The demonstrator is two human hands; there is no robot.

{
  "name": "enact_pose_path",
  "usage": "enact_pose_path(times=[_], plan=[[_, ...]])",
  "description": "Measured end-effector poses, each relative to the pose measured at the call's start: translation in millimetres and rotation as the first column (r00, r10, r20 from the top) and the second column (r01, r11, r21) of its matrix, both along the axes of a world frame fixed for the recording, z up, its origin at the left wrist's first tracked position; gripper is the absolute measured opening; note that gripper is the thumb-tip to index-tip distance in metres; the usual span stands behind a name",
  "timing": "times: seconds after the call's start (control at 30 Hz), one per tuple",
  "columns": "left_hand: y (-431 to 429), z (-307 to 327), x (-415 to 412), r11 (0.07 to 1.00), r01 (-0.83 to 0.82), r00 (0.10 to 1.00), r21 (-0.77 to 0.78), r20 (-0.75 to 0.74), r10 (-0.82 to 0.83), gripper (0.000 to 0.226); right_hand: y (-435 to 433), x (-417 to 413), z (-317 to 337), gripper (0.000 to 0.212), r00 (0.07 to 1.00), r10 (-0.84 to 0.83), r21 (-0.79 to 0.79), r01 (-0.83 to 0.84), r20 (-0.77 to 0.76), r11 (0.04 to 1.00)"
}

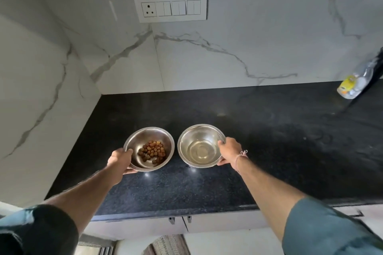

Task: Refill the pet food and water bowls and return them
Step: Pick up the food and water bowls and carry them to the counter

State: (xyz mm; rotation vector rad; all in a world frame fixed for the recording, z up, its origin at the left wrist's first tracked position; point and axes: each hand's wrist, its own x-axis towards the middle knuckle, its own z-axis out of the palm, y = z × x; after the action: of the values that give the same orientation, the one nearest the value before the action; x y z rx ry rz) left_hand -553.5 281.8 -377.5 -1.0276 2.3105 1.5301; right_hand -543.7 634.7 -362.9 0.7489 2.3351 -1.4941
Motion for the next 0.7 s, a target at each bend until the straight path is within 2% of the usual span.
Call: enact_pose_path(times=[0.33,0.5,0.7], plan=[[6,-6,5,1.000,0.002,1.000,0.017,0.016,-0.002,0.031,-1,0,-9,0.025,1.000,-0.029,0.004,0.029,-0.005,1.000],[7,2,6,0.997,0.043,0.998,-0.059,0.049,-0.040,0.042,1,2,-7,0.033,0.999,-0.041,-0.008,0.042,0.028,0.999],[7,19,2,0.975,0.099,0.995,-0.197,0.023,-0.097,0.058,4,-5,6,0.046,0.998,0.063,0.226,-0.066,0.022,0.972]])
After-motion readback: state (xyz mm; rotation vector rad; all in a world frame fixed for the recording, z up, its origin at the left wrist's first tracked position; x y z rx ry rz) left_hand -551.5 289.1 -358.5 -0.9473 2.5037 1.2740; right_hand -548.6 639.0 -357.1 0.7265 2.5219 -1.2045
